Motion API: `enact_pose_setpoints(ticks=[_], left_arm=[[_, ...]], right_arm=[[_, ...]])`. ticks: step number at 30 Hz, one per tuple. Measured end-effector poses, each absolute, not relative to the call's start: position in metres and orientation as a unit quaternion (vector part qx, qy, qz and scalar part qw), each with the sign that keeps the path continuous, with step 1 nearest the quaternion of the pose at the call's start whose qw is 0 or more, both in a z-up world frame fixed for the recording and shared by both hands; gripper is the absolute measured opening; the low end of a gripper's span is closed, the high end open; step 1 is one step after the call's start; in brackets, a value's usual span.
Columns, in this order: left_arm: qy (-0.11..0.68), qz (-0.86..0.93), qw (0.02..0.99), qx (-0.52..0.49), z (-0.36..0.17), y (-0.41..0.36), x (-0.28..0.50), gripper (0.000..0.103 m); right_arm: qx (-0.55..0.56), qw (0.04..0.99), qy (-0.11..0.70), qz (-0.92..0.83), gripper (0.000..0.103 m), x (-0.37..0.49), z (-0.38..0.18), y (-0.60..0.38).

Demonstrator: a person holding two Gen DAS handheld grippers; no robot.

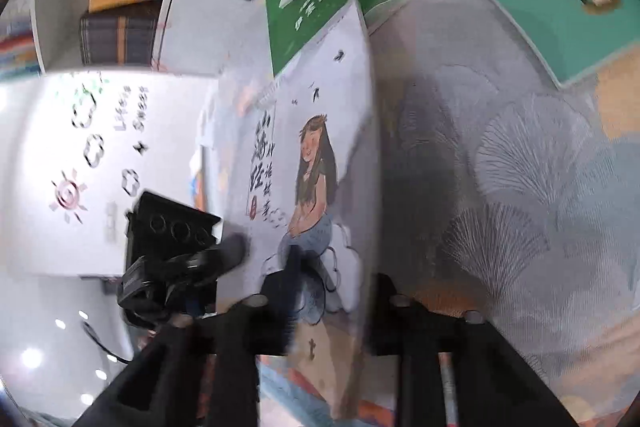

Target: Organize books

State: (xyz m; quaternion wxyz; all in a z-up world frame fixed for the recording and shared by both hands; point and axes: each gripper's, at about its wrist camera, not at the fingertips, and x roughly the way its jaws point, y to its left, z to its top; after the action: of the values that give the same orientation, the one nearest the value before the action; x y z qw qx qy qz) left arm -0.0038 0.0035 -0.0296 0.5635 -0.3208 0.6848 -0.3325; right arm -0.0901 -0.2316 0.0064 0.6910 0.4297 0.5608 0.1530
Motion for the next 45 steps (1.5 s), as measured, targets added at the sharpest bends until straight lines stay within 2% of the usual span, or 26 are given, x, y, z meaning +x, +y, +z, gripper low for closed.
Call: enact_pose_setpoints(ticks=[8,13,19,29,37,45], left_arm=[[0.637,-0.348,0.663,-0.183,0.011,-0.018,-0.020,0.038],[0.599,-0.364,0.695,-0.161,0.044,-0.019,-0.022,0.038],[0.569,-0.383,0.711,-0.155,0.074,-0.012,-0.014,0.038],[0.511,-0.384,0.753,-0.154,0.116,0.025,0.033,0.038],[0.485,-0.342,0.791,-0.150,0.121,0.086,0.116,0.038],[0.472,-0.293,0.817,-0.157,0.099,0.140,0.190,0.038]], right_arm=[[0.204,0.787,0.567,0.130,0.022,-0.084,0.064,-0.183],[0.155,0.806,0.553,0.141,0.022,-0.090,0.085,-0.173],[0.128,0.827,0.529,0.143,0.022,-0.090,0.113,-0.177],[0.098,0.857,0.479,0.162,0.022,-0.023,0.155,-0.155],[0.102,0.862,0.454,0.202,0.022,0.073,0.148,-0.096],[0.104,0.856,0.455,0.223,0.022,0.160,0.120,-0.036]])
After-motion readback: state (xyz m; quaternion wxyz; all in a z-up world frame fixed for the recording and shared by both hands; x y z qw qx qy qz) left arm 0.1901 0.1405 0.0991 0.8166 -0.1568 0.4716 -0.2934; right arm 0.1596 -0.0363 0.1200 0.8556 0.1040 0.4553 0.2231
